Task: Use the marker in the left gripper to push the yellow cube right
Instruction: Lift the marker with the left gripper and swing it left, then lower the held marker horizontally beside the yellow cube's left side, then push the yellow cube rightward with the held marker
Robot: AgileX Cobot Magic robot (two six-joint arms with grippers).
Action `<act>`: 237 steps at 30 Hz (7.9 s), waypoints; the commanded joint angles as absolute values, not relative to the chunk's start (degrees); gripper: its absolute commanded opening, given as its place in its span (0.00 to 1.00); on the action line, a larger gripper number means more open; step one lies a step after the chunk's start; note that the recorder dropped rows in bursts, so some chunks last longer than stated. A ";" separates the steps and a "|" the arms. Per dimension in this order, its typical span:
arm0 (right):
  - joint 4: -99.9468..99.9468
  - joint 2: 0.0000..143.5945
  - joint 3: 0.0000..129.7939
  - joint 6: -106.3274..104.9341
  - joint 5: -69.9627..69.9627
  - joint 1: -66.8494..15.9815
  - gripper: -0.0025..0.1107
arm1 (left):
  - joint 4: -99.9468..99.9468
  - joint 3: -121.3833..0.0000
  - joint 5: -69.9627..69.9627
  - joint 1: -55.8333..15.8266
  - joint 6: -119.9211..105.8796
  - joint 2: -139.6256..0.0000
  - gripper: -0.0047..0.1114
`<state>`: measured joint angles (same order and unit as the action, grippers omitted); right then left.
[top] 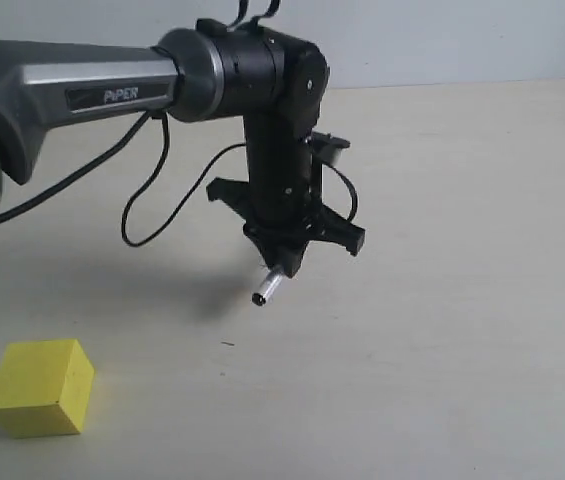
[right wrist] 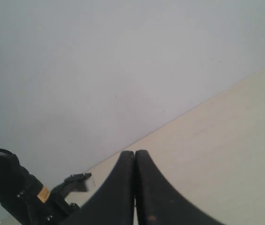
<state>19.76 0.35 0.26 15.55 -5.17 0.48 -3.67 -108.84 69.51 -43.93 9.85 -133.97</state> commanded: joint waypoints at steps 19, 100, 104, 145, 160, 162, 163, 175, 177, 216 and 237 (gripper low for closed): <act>19.60 0.00 0.00 15.06 -5.02 0.73 0.02 | 6.40 -77.28 69.96 -21.83 -35.33 -93.64 0.04; 20.85 0.00 0.00 15.06 -5.02 0.73 0.02 | 6.97 -34.12 38.87 -4.55 -80.35 -86.72 0.04; 20.85 0.00 0.00 15.06 -5.02 0.73 0.02 | 6.63 -35.61 38.67 -11.78 -77.05 -86.62 0.04; 21.02 0.00 0.00 15.06 -5.02 0.73 0.02 | 10.09 -39.32 56.05 -20.53 -66.76 -86.62 0.04; 21.02 0.00 0.00 15.06 -5.02 0.73 0.02 | 4.05 -41.46 53.91 -27.56 -65.51 -87.21 0.04; 21.02 0.00 0.00 15.06 -5.02 0.73 0.02 | 8.45 -41.46 56.02 -25.88 -62.08 -87.34 0.04; 21.02 0.00 0.00 15.06 -5.02 0.73 0.02 | 9.18 -41.46 56.55 -25.21 -61.67 -87.34 0.04; 20.77 0.00 0.00 15.06 -5.02 0.73 0.02 | 6.21 -43.04 50.19 -34.51 -56.33 -94.32 0.04; 20.87 0.00 0.00 15.06 -5.02 0.73 0.02 | 6.21 -44.90 51.66 -34.98 -54.57 -95.09 0.04; 20.93 0.00 0.00 15.06 -5.02 0.73 0.02 | 1.74 -46.64 50.41 -29.53 -58.27 -95.37 0.04; 21.03 0.00 0.00 15.06 -5.02 0.73 0.02 | 0.00 -46.77 48.22 -39.27 -46.13 -96.62 0.04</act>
<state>21.24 0.35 0.26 15.55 -5.17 0.48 0.32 -46.49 48.47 -39.87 -52.82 -96.62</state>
